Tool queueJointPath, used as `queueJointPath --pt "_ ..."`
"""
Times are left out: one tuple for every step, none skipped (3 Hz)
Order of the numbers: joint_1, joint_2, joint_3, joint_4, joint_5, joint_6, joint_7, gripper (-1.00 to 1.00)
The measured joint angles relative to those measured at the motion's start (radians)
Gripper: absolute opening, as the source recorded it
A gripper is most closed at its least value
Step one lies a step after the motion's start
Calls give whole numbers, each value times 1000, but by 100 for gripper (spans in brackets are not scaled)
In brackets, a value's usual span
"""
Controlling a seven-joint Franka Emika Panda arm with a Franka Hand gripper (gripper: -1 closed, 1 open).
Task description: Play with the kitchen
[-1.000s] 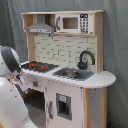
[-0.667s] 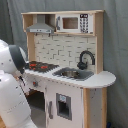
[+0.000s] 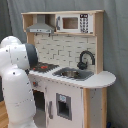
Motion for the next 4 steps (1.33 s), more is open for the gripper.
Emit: queueJointPath --pt "-2 88 -3 6 -49 2 -2 100" --pt "-3 95 -4 7 -55 3 -1 100" --pt "-4 103 -5 7 -59 3 -1 -100" --pt "-22 162 -9 7 -109 1 51 -100"
